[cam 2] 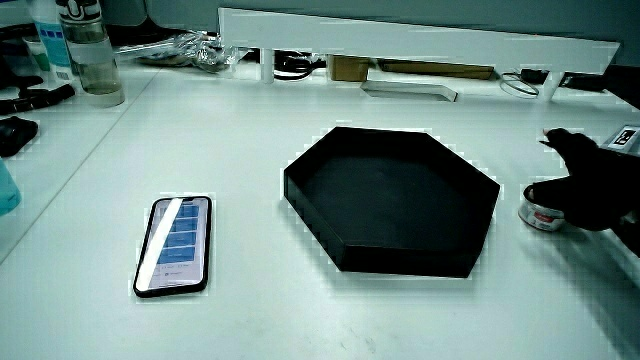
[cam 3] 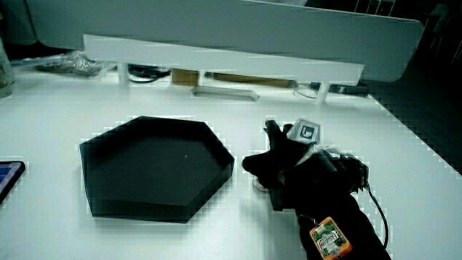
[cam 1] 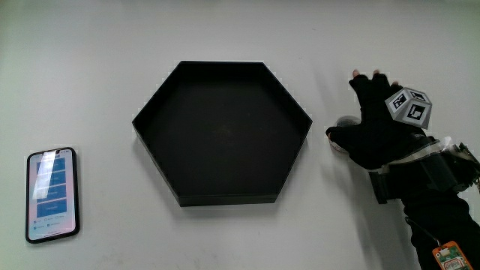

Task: Pick paper clip from desk

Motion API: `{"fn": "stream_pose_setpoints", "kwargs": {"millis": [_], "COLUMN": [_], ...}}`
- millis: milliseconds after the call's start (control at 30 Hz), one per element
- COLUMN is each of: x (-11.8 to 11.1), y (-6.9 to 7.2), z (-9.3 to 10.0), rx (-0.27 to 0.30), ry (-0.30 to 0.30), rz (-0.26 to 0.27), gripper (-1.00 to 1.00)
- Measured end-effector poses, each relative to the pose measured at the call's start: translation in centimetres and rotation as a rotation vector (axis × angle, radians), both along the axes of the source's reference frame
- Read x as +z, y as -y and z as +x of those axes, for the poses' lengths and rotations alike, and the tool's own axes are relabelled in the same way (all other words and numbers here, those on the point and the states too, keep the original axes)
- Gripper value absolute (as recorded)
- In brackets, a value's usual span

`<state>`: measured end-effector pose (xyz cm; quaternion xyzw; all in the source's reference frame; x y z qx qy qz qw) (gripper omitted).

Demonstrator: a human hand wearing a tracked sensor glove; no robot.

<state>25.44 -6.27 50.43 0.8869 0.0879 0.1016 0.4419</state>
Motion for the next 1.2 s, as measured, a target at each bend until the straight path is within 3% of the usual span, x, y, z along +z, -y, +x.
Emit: {"fn": "stream_pose_setpoints", "kwargs": {"millis": [67,133,200,267,300,333,367,433,833,900,933,1033,1167,1200], "x": [0.7,1.4,1.7,2.2,2.4,2.2,2.4,2.7,2.4,2.7,2.5,2.5,1.6,1.3], "y": [-0.2,-0.2,-0.3,-0.3,-0.3,-0.4,-0.4,-0.3,-0.2,-0.3,-0.2,-0.1,0.6,0.8], "z": [-0.2,-0.2,-0.3,-0.3,-0.1,-0.3,-0.4,0.0,-0.2,-0.1,-0.2,0.3,0.1,0.1], "rx": [-0.022,-0.033,-0.036,-0.060,-0.022,-0.028,-0.055,0.002,-0.019,-0.023,-0.032,-0.011,-0.015,-0.017], "ry": [-0.016,-0.040,-0.022,-0.032,0.001,0.007,-0.012,0.027,0.021,-0.008,0.017,0.014,0.025,0.027], "rz": [-0.037,-0.111,-0.165,-0.176,-0.185,-0.150,-0.147,-0.139,-0.092,-0.100,-0.103,-0.108,-0.092,-0.066], "gripper": [0.00,0.00,0.00,0.00,0.00,0.00,0.00,0.00,1.00,1.00,1.00,1.00,1.00,1.00]}}
